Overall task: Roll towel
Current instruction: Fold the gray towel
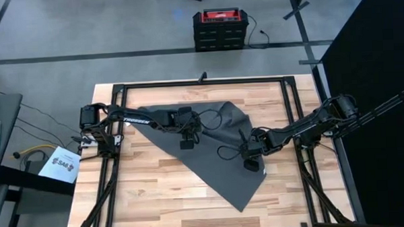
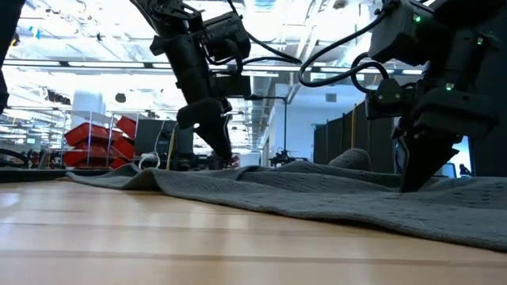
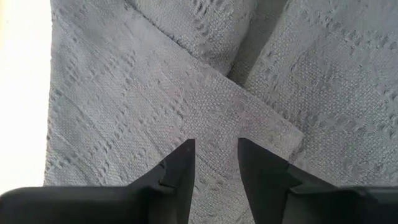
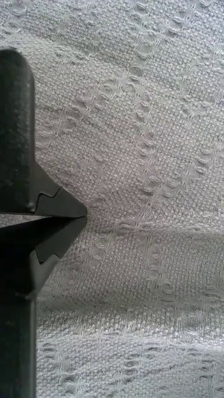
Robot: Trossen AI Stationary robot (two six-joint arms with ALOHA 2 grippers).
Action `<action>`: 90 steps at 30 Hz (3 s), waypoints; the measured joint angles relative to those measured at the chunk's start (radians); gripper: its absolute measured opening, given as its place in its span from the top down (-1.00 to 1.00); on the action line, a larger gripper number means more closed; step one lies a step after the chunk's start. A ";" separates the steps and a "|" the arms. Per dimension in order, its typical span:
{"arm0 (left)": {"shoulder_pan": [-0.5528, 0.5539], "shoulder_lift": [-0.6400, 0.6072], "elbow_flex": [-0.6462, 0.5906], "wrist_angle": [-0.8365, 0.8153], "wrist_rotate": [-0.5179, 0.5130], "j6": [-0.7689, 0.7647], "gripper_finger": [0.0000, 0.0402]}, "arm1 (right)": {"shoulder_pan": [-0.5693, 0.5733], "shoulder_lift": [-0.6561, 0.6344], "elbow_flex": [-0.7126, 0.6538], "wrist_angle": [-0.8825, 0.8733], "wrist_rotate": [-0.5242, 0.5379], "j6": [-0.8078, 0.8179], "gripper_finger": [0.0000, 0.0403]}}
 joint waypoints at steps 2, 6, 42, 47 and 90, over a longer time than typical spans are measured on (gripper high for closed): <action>0.001 0.015 -0.001 -0.013 0.002 0.003 0.46 | 0.000 0.000 0.000 0.000 0.000 0.000 1.00; 0.011 0.072 0.002 -0.004 0.005 0.019 0.46 | 0.000 0.000 0.000 0.003 0.000 0.001 1.00; 0.072 0.053 0.045 -0.356 -0.117 0.073 0.53 | -0.002 -0.002 -0.030 0.056 0.004 -0.005 1.00; 0.094 0.053 -0.004 -0.272 -0.115 0.102 0.20 | -0.002 -0.001 -0.030 0.060 0.004 -0.008 1.00; 0.051 0.158 0.025 0.213 0.040 -0.328 -0.02 | 0.019 0.001 -0.032 0.098 -0.004 -0.005 1.00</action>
